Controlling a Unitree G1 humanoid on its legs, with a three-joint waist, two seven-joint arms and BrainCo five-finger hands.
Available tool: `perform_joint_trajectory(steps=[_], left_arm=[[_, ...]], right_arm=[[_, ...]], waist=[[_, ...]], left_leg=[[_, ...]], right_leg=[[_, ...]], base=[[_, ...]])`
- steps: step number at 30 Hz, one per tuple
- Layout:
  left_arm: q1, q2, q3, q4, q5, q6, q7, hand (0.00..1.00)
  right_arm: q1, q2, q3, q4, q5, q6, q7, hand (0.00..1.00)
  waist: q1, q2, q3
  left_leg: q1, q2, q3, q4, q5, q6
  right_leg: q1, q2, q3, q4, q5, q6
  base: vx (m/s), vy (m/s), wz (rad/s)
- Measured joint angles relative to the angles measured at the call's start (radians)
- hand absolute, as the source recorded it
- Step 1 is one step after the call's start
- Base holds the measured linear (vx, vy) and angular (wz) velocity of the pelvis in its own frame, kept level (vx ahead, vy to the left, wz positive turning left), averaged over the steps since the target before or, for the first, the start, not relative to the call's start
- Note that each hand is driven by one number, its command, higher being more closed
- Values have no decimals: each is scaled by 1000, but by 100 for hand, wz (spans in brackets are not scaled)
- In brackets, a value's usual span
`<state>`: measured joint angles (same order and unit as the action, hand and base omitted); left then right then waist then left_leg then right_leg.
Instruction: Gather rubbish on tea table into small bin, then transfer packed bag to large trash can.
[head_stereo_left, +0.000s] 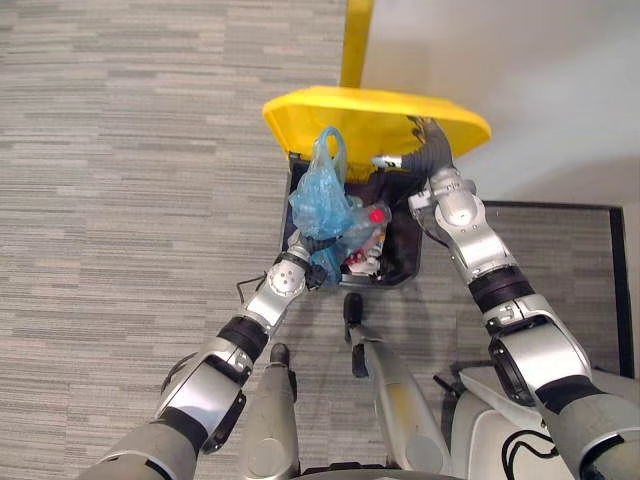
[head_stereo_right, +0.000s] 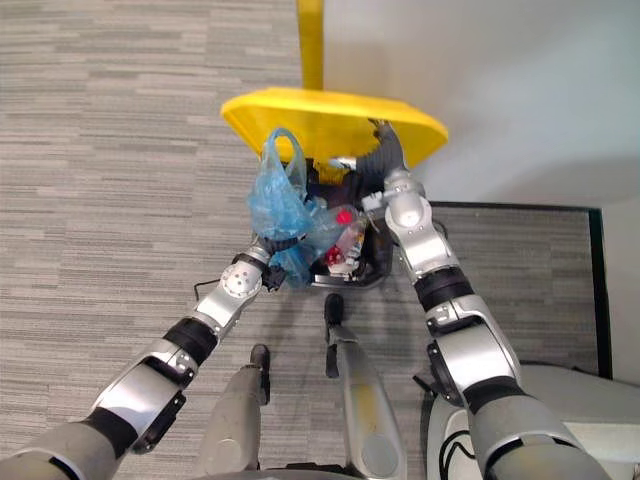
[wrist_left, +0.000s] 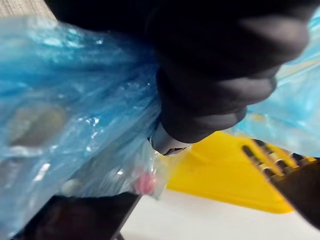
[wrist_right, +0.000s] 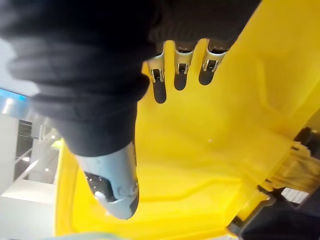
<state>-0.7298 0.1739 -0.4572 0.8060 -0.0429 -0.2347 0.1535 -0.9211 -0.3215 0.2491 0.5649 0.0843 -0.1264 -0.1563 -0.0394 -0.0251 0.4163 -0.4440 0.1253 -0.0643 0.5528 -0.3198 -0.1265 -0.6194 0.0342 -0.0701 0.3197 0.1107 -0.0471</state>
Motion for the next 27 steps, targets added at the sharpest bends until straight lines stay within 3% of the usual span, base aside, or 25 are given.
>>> perform_joint_trajectory(steps=[6,7,13,16,21,27], left_arm=[[-71,-36,37,103,116,35,0,100],[-83,-36,38,111,153,39,-1,0],[-108,-75,153,111,289,83,4,0],[-115,-112,286,111,322,128,26,0],[-111,-125,423,111,335,174,46,0],[-81,-128,464,107,335,187,50,0]], right_arm=[[-43,23,68,-200,62,-5,-21,0],[-47,25,74,-229,66,-6,-21,0],[-70,26,102,-321,73,-7,-42,0],[-70,27,110,-357,72,-8,-42,0],[-71,21,114,-396,71,-22,-40,0],[-70,20,113,-389,70,-25,-37,0]], waist=[[-3,-6,18],[-4,-9,20],[-17,-12,39],[-34,-12,39],[-32,-12,39],[-32,-12,39]], left_leg=[[-125,35,50,124,-50,6],[-149,37,57,141,-56,8],[-220,49,84,190,-70,13],[-243,74,99,192,-69,11],[-257,88,129,200,-67,7],[-250,84,137,199,-68,9]], right_leg=[[-118,21,23,66,-3,3],[-144,22,28,81,-4,3],[-215,16,34,125,-11,6],[-232,9,15,134,-20,3],[-264,10,21,147,-26,0],[-259,2,23,150,-25,0]], base=[[-25,26,-21],[-20,30,-17],[-10,26,-3],[25,-9,17],[44,1,-4],[28,22,0]])
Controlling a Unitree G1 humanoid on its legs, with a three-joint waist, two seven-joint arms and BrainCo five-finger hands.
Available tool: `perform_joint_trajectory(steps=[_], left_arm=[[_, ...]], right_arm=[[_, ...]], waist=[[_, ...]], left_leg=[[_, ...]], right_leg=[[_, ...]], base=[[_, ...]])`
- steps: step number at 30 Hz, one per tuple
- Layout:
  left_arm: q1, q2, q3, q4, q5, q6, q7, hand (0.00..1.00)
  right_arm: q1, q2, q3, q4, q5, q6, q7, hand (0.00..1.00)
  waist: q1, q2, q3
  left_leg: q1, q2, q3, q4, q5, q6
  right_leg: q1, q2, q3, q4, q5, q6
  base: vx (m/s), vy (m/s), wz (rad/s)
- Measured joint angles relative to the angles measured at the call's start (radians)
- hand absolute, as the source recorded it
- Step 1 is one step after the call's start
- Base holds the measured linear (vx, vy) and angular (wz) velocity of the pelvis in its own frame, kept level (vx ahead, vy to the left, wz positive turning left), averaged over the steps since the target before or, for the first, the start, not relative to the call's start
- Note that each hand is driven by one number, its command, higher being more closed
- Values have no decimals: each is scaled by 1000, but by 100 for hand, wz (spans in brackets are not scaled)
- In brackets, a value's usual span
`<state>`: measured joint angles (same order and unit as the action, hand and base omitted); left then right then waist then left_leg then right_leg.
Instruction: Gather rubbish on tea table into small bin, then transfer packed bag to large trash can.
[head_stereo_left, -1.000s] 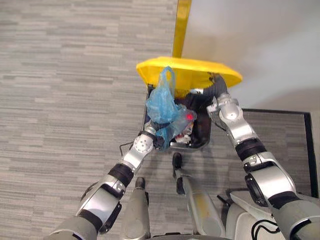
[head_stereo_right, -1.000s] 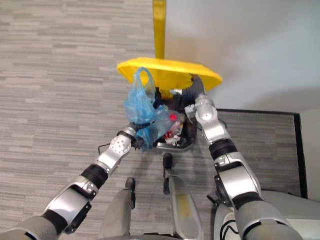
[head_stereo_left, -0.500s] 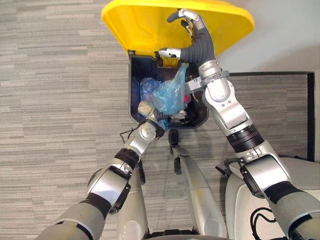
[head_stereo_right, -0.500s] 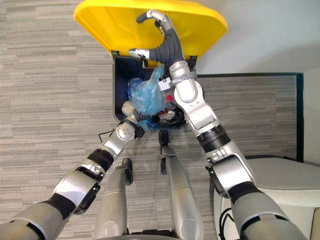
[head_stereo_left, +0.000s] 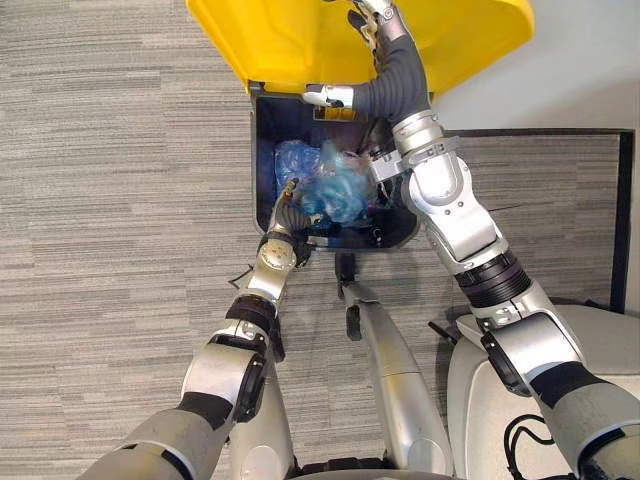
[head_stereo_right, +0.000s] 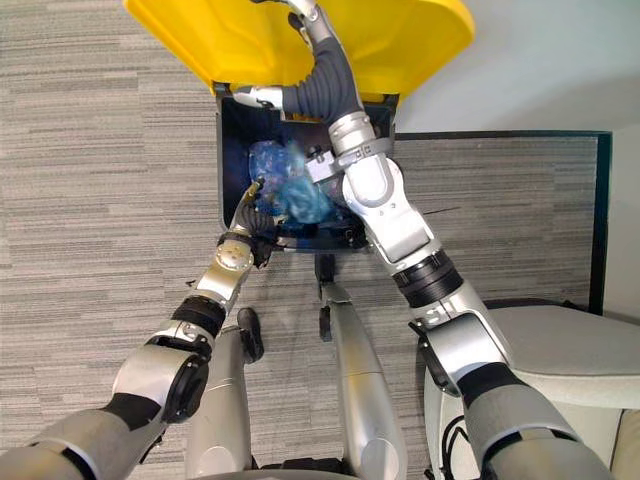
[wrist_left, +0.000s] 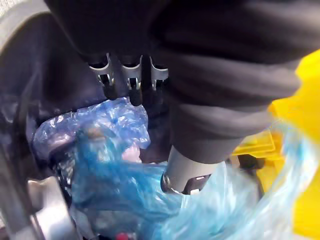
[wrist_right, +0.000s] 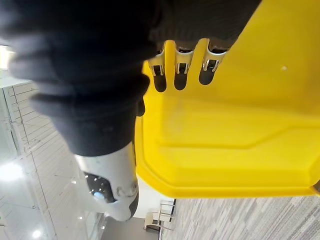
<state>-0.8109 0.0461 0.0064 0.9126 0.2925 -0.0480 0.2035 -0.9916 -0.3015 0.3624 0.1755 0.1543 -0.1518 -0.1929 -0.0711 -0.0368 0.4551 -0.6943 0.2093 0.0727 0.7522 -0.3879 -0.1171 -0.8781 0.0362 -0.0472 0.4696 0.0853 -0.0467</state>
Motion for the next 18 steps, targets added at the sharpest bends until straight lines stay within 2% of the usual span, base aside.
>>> perform_joint_trajectory(steps=[6,11,13,15,16,18], left_arm=[[16,2,-42,-15,-8,-5,-1,0],[128,33,-150,-179,-54,-44,-1,0],[234,59,-192,-306,-106,-85,-6,0],[324,72,-196,-391,-138,-105,-8,0],[407,91,-194,-439,-178,-122,-10,0],[489,107,-180,-452,-225,-136,-26,0]], right_arm=[[26,0,-7,34,-8,2,1,0],[127,-2,-14,32,-50,-2,3,0],[215,-2,-24,13,-89,-8,22,0],[273,0,-25,0,-108,-12,24,0],[341,1,-38,-1,-130,-18,26,0],[417,1,-59,0,-152,-18,35,0]], waist=[[4,1,-1],[12,1,-1],[34,3,-9],[46,8,-15],[63,8,-22],[76,10,-38]], left_leg=[[30,-3,-4,-6,2,-1],[77,-5,-13,-26,13,-4],[116,-19,-15,-55,25,-2],[138,-20,-13,-64,27,-4],[174,-24,-12,-80,29,-5],[210,-38,-17,-103,36,-5]], right_leg=[[37,-11,-9,0,0,0],[96,-26,-32,1,-15,0],[125,-40,-36,2,-25,1],[142,-42,-36,3,-29,2],[168,-44,-36,7,-39,2],[194,-56,-40,20,-55,4]], base=[[3,13,8],[-8,-4,17],[8,-3,18],[26,0,8],[41,3,7],[49,-1,16]])
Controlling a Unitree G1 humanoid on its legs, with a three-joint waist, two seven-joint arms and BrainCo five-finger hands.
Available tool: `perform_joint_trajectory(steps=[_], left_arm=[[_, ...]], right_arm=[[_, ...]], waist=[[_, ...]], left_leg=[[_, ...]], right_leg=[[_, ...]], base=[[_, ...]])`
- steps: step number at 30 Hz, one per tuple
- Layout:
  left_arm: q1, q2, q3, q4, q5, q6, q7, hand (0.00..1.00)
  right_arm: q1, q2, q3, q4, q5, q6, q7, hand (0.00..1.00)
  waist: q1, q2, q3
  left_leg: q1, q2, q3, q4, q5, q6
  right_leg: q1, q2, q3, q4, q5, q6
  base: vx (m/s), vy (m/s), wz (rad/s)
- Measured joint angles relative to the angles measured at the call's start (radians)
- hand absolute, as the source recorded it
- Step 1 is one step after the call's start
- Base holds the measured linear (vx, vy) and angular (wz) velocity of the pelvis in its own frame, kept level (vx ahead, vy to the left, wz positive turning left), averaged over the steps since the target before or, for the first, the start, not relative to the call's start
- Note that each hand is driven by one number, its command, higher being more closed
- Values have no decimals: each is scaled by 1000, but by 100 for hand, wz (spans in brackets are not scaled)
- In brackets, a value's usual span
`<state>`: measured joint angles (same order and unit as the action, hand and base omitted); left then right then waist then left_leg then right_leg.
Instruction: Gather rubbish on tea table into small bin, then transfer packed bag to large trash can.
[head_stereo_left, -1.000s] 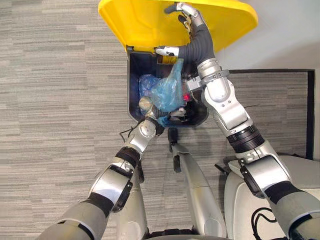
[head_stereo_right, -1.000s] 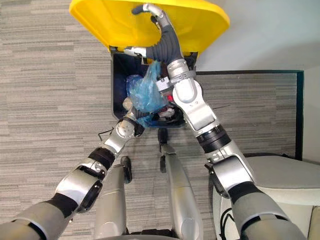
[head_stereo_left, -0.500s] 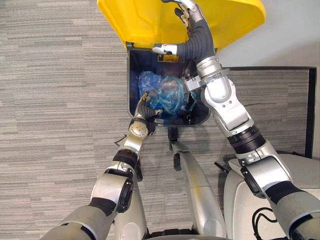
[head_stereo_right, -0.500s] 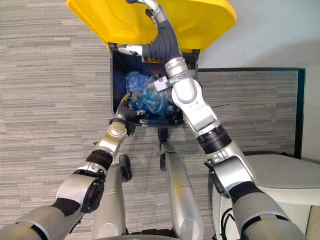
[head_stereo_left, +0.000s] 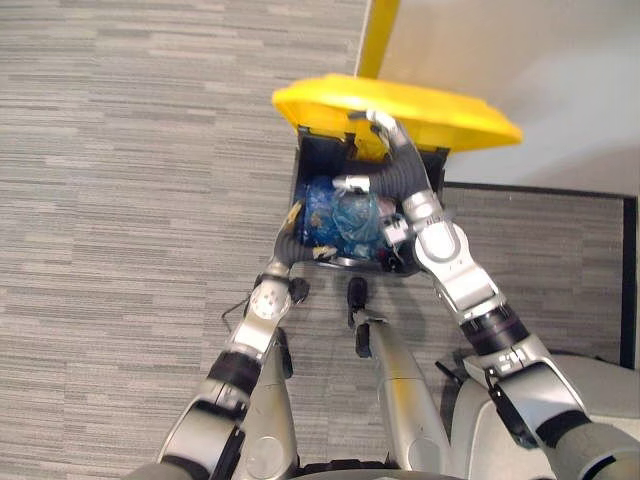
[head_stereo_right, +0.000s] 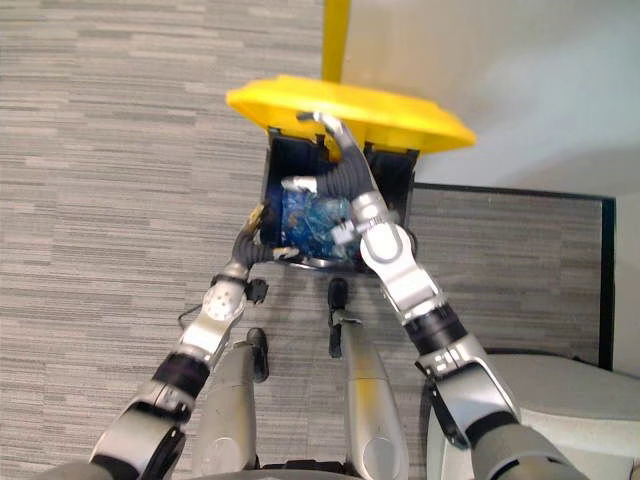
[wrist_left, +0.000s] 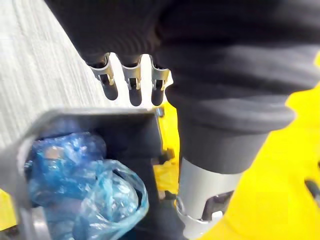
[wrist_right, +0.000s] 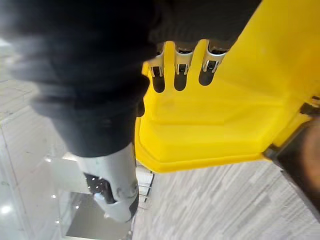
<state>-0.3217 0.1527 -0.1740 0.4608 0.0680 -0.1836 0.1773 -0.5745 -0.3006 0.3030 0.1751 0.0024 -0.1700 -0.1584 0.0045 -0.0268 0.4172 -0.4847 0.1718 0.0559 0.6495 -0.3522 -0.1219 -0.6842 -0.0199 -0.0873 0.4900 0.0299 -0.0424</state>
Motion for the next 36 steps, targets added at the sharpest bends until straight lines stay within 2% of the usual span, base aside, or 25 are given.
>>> perform_joint_trajectory(steps=[1,4,6,9,12,15,20,23,26,27,28,29,30,32,34,35,36], left_arm=[[81,10,29,0,-50,-3,-7,0],[192,22,83,26,-129,-21,-34,0],[246,33,119,142,-157,-27,-56,0],[260,35,151,346,-163,-20,-96,0],[277,18,189,466,-133,-13,-134,0],[299,-1,210,527,-101,4,-162,0],[303,-18,226,568,-64,12,-177,0],[304,-36,228,569,-55,12,-177,0],[311,-51,224,568,-57,12,-177,0],[311,-57,224,566,-57,13,-177,0],[322,-67,219,559,-57,11,-177,0],[322,-68,213,560,-57,12,-177,0],[321,-68,214,560,-57,18,-176,0],[339,-64,214,550,-57,24,-175,0],[346,-54,215,536,-60,25,-174,0],[340,-54,226,529,-61,28,-173,0],[336,-72,225,529,-62,32,-172,0]], right_arm=[[73,3,-20,4,-13,0,11,0],[158,29,-44,56,-19,0,27,0],[197,60,-57,162,-53,-2,35,0],[212,92,-59,292,-61,0,58,0],[251,112,-68,363,-103,2,77,0],[284,131,-99,460,-131,3,95,0],[345,141,-136,518,-132,5,102,0],[377,156,-158,531,-131,6,106,0],[415,176,-159,533,-135,7,106,0],[447,178,-159,525,-145,12,107,0],[474,180,-173,503,-163,19,109,0],[486,187,-181,503,-165,19,110,0],[528,203,-205,505,-171,20,111,0],[599,228,-230,534,-172,22,115,0],[639,246,-247,597,-174,23,118,0],[657,256,-274,648,-176,27,117,0],[660,255,-286,680,-184,34,115,0]], waist=[[10,2,-33],[11,5,-70],[11,17,-112],[12,24,-136],[9,25,-140],[9,29,-148],[6,28,-155],[9,20,-160],[-2,10,-162],[-8,0,-160],[-18,25,-169],[-16,23,-168],[-18,11,-173],[-13,-8,-200],[-13,-39,-224],[-5,-60,-242],[5,-34,-250]], left_leg=[[34,-7,-1,-29,6,1],[110,-30,-16,-99,22,2],[171,-40,-29,-168,51,-2],[238,-49,-40,-242,85,-9],[295,-49,-58,-282,102,-15],[343,-50,-60,-306,111,-16],[406,-64,-65,-320,113,-15],[429,-76,-34,-317,111,-12],[424,-81,-5,-256,95,13],[414,-79,1,-233,97,24],[396,-32,37,-259,113,44],[392,-27,51,-258,115,47],[396,-23,69,-258,119,49],[409,-10,90,-273,132,37],[401,-1,103,-291,153,17],[395,3,120,-311,174,-3],[396,21,132,-371,201,-8]], right_leg=[[24,-6,0,-2,-11,4],[84,-26,-11,-12,-30,9],[140,-31,-23,-50,-35,16],[194,-33,-31,-82,-35,17],[240,-36,-50,-93,-37,19],[282,-37,-53,-105,-39,21],[341,-51,-55,-110,-43,28],[350,-55,-30,-111,-40,51],[350,-50,1,-110,-24,79],[363,-44,13,-156,-1,124],[345,-37,-6,-121,-47,140],[302,-48,-9,16,-81,94],[259,-80,-8,267,-134,70],[277,-124,3,457,-168,63],[361,-176,33,469,-161,67],[406,-168,11,364,-208,127],[416,-134,4,284,-209,127]], base=[[53,-7,18],[73,-9,27],[94,-20,21],[74,-26,11],[69,-14,16],[42,-2,4],[-22,18,2],[-86,33,-26],[-111,46,-32],[-202,51,-46],[-174,38,-55],[-266,30,-57],[-139,30,-41],[-98,-61,-42],[-48,-189,-39],[-61,-169,-56],[-102,-190,-84]])
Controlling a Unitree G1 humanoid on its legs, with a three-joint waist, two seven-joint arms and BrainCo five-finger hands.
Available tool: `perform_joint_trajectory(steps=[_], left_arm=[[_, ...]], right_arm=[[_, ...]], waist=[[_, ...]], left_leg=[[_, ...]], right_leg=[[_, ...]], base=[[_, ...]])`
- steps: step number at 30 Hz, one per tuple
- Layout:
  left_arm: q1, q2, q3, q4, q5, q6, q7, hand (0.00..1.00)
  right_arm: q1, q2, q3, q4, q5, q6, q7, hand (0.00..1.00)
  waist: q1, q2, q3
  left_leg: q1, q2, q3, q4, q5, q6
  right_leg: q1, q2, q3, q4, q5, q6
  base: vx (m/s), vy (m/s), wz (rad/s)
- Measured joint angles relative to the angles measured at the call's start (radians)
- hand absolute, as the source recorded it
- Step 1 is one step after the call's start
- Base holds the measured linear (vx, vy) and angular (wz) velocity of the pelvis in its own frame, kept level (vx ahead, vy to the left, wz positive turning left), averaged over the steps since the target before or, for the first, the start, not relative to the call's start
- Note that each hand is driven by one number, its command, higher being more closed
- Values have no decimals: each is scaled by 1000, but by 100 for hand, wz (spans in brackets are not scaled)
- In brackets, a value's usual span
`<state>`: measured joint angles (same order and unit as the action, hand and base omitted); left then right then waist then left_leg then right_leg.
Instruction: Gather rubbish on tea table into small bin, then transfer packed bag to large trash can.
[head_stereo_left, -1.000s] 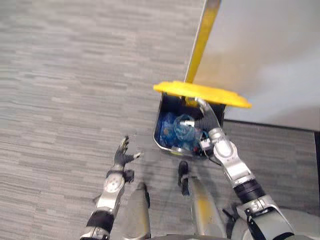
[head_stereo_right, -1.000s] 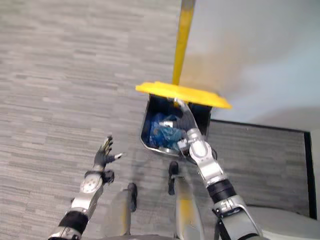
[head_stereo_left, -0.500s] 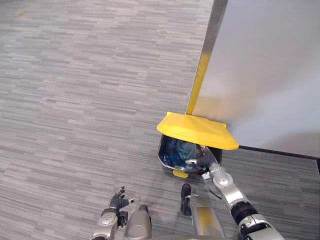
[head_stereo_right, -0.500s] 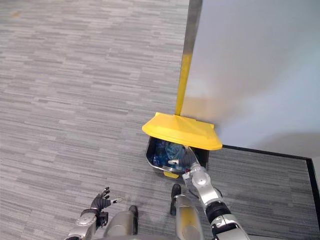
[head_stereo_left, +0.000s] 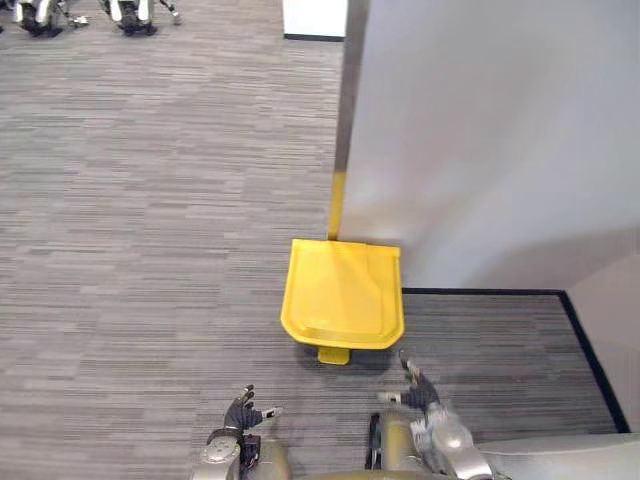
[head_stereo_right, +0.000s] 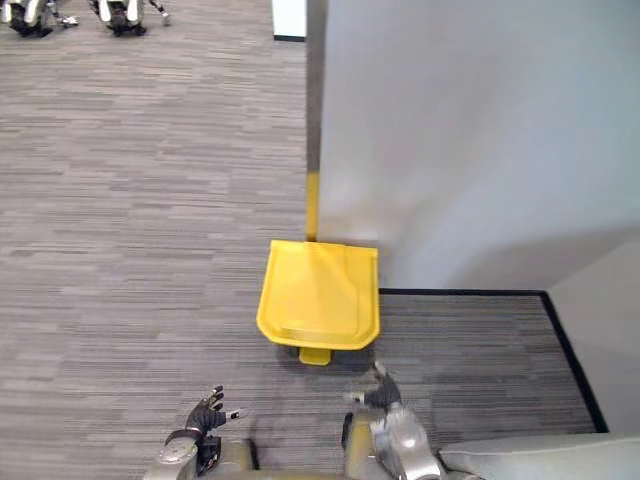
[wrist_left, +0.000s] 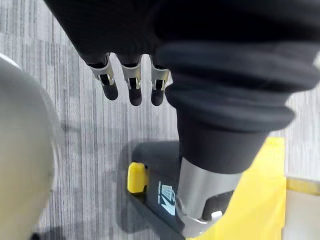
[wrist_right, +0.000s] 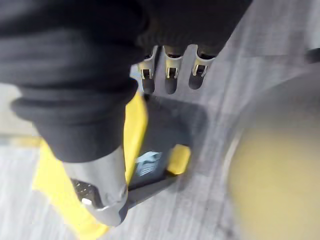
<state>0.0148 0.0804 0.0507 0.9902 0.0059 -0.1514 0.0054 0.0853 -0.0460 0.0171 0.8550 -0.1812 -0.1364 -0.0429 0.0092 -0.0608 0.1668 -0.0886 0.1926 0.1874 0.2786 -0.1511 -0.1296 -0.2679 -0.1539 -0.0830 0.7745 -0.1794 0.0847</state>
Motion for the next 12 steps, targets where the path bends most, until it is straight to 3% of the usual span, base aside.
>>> perform_joint_trajectory(steps=[2,4,7,8,12], left_arm=[[-6,-43,-2,0,1,0,-3,0],[-38,-52,-17,3,2,1,1,0],[-31,-40,-22,2,2,0,4,0],[-22,-26,-22,1,3,0,9,0],[9,14,-21,4,5,3,21,0]], right_arm=[[-8,-30,-38,40,-14,7,-2,0],[-35,-60,-64,108,-19,24,-2,0],[-30,-76,-100,134,-19,36,-5,0],[-14,-78,-105,152,-19,37,-9,0],[-9,-77,-122,162,-18,38,-18,0]], waist=[[-2,28,-17],[-17,32,-19],[-42,50,-26],[-44,42,-31],[-45,51,-55]], left_leg=[[17,-22,-9,-122,63,30],[22,-45,3,-203,125,8],[52,-45,-9,-244,154,13],[57,-45,-21,-246,154,13],[57,-49,-14,-269,156,17]], right_leg=[[28,35,0,-183,-2,-1],[75,44,-1,-384,-53,-20],[110,47,-23,-420,-34,-24],[127,48,-31,-436,-31,-21],[145,51,-26,-518,13,-6]], base=[[-101,-86,-83],[-79,-108,-50],[-64,-28,15],[-77,11,18],[-31,49,-1]])
